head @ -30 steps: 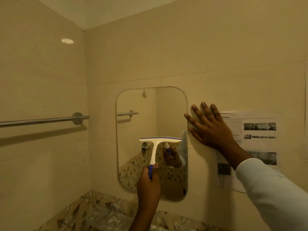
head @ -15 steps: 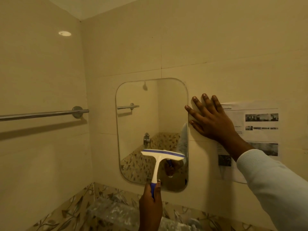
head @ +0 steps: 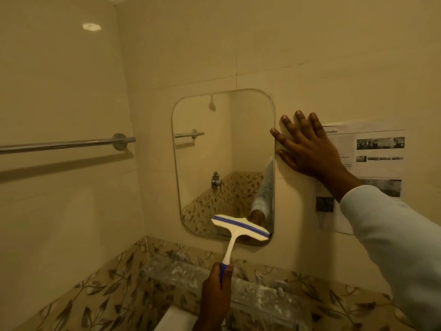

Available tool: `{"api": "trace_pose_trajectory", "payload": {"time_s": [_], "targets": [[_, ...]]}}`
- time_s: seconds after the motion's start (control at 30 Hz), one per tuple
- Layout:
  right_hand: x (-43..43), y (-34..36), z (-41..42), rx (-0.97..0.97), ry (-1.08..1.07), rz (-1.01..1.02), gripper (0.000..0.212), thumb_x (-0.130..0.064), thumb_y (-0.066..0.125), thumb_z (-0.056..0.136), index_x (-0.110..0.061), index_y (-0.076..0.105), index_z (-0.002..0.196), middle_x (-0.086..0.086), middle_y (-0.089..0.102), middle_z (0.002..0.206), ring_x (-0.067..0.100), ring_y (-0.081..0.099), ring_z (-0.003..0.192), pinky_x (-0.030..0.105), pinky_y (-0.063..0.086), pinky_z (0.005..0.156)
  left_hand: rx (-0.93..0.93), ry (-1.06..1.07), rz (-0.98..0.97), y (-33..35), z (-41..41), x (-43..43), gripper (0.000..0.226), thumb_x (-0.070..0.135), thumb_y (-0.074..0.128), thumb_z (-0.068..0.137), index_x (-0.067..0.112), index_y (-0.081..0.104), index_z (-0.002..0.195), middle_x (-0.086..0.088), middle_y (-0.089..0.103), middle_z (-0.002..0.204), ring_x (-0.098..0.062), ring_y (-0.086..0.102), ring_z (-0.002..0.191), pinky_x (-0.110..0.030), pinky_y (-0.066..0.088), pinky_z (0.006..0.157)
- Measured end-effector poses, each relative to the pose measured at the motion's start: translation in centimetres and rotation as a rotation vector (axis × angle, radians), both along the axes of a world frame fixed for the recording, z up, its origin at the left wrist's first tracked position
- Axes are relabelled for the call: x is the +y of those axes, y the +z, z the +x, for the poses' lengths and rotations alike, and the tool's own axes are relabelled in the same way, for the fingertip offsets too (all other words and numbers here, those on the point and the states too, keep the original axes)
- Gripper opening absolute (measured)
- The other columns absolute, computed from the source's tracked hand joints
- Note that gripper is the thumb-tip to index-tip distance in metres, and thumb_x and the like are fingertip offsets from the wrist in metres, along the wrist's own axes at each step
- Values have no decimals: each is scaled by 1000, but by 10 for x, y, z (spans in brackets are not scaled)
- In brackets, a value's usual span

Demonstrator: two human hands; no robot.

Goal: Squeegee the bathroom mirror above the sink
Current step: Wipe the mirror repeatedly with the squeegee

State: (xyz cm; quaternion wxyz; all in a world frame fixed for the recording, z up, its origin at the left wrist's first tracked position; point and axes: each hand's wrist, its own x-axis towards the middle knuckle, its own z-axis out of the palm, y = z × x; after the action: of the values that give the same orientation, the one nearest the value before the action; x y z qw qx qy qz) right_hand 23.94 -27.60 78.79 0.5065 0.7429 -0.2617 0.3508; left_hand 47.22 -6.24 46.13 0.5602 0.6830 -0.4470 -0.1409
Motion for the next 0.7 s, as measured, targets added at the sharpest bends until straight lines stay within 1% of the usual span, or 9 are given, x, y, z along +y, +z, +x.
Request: {"api": "trace_pose_trajectory", "payload": {"time_s": [0.1,0.17,0.23,0.27,0.4,0.5,0.57,0.7], "targets": [[-3,-1,0,-1,7,0,70,-60,25,108,-28,10,169,18,15,174,47,7,161,64,6,129,55,40,-72,4,3,10,38,60,46,90,29,63,101,0,57,61,-4,55,49,-19,41,49],[-4,-1,-1,-1,3,-10,71,-60,26,108,-28,10,169,19,15,174,47,6,161,64,5,129,92,58,-151,26,5,11,42,64,45,88,29,64,100,1,55,60,-6,48,45,-28,39,48],[-3,0,-1,3,-2,-12,71,-59,26,108,-28,11,169,19,15,174,47,6,161,64,5,129,107,60,-266,62,8,8,42,65,44,90,28,63,99,1,52,59,-10,45,46,-35,37,47],[-3,0,-1,5,-4,-9,71,-60,26,108,-28,11,169,19,16,174,47,6,161,64,5,129,88,66,-319,83,10,6,41,65,44,92,29,62,98,1,52,59,-10,46,47,-36,38,47],[-2,0,-2,5,1,8,70,-60,26,108,-28,12,169,19,16,174,47,7,161,64,6,129,13,63,-460,170,16,-7,41,67,42,96,30,60,96,3,57,66,-11,53,53,-34,45,51],[1,0,-2,8,1,19,70,-60,26,108,-28,12,169,19,16,174,47,8,161,64,6,129,-37,76,-490,222,15,-18,39,68,42,97,32,56,93,4,59,67,-8,55,54,-30,46,51],[2,-1,-2,8,9,21,70,-60,26,108,-28,12,169,19,16,174,47,8,161,64,7,129,-42,68,-492,248,15,-27,36,62,44,101,29,56,94,2,60,71,-12,56,58,-33,47,55],[2,0,-2,4,26,21,70,-60,25,108,-29,9,169,18,15,175,47,8,161,64,7,129,-58,64,-471,274,13,-43,41,60,43,103,22,57,100,1,61,77,-13,57,64,-33,51,62]]}}
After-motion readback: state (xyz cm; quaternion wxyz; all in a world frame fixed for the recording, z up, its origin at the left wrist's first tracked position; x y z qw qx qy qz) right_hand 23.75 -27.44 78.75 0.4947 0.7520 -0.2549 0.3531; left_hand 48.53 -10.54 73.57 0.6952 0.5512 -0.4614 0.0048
